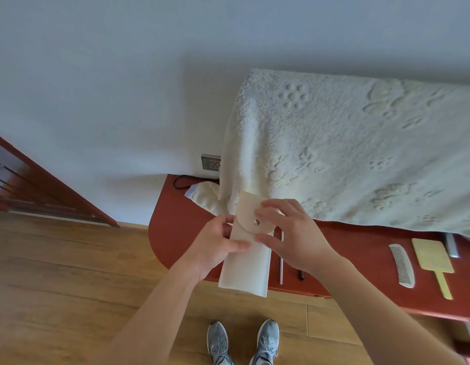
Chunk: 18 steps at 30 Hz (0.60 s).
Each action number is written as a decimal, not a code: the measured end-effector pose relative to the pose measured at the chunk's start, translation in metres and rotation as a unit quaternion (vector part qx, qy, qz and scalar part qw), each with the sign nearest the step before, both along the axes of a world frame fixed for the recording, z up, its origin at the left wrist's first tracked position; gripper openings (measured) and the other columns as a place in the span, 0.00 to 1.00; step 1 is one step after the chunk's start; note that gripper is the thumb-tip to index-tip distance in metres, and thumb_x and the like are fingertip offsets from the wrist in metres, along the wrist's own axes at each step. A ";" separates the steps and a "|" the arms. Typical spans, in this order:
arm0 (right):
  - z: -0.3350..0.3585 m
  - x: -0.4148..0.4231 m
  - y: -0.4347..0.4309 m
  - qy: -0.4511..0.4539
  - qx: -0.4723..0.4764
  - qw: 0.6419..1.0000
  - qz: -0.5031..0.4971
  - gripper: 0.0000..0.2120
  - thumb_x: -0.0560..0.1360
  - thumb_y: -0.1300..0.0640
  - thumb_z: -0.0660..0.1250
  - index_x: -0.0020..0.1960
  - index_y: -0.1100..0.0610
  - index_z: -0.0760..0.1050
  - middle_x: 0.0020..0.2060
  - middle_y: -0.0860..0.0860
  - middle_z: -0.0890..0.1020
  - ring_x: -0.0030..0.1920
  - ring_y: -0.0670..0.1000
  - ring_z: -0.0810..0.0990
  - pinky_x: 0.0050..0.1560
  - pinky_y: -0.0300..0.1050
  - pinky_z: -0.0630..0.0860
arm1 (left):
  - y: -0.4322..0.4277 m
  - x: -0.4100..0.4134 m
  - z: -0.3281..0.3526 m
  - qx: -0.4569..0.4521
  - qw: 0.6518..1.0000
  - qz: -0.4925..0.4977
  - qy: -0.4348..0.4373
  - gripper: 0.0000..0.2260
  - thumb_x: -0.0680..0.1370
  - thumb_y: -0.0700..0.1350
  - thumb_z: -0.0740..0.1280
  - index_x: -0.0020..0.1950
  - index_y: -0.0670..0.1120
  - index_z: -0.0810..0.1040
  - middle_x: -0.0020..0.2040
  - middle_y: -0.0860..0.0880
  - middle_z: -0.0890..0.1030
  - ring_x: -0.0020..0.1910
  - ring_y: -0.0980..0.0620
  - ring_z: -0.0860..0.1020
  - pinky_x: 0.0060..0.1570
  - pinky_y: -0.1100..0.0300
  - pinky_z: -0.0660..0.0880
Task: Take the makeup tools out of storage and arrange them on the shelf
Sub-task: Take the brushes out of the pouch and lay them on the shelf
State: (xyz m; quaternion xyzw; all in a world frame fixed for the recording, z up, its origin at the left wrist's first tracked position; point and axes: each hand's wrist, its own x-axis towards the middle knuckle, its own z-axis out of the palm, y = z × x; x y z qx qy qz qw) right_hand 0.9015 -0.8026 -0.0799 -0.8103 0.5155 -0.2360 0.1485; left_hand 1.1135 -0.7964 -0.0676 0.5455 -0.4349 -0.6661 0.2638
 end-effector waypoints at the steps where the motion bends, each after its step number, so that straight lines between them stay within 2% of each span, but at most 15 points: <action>1: 0.007 -0.003 0.001 -0.003 -0.013 1.000 -0.002 0.20 0.71 0.44 0.72 0.61 0.49 0.78 0.62 0.44 0.76 0.61 0.50 0.71 0.58 0.42 0.71 | 0.000 -0.003 0.007 -0.003 1.000 0.000 0.006 0.21 0.70 0.35 0.77 0.60 0.44 0.75 0.50 0.47 0.86 0.51 0.46 0.84 0.57 0.44 0.78; 5: 0.031 -0.012 0.005 -0.006 -0.054 0.999 -0.003 0.19 0.71 0.45 0.71 0.60 0.49 0.79 0.62 0.45 0.77 0.60 0.52 0.72 0.57 0.41 0.70 | 0.003 -0.013 0.028 -0.012 0.999 0.006 0.040 0.23 0.70 0.34 0.76 0.61 0.43 0.74 0.52 0.42 0.85 0.52 0.41 0.84 0.59 0.40 0.77; 9: 0.045 -0.017 0.008 -0.008 -0.090 0.996 0.015 0.14 0.75 0.46 0.67 0.58 0.49 0.80 0.60 0.45 0.78 0.58 0.52 0.74 0.56 0.46 0.75 | 0.011 -0.018 0.039 -0.004 0.997 0.026 0.071 0.22 0.70 0.31 0.75 0.62 0.41 0.74 0.53 0.39 0.84 0.53 0.39 0.83 0.61 0.39 0.76; 13: 0.050 -0.021 0.013 -0.013 -0.108 0.993 0.035 0.12 0.76 0.48 0.66 0.57 0.49 0.80 0.59 0.45 0.79 0.55 0.52 0.75 0.53 0.48 0.76 | 0.022 -0.023 0.044 -0.001 0.996 0.035 0.087 0.26 0.67 0.35 0.76 0.62 0.42 0.74 0.54 0.38 0.84 0.54 0.38 0.83 0.61 0.38 0.75; 18: 0.058 -0.022 0.021 -0.024 -0.120 0.992 0.042 0.11 0.77 0.50 0.65 0.55 0.51 0.82 0.57 0.46 0.80 0.55 0.50 0.76 0.54 0.43 0.75 | 0.033 -0.028 0.052 0.004 0.995 0.035 0.093 0.22 0.71 0.31 0.74 0.63 0.41 0.74 0.54 0.37 0.84 0.54 0.38 0.83 0.59 0.42 0.77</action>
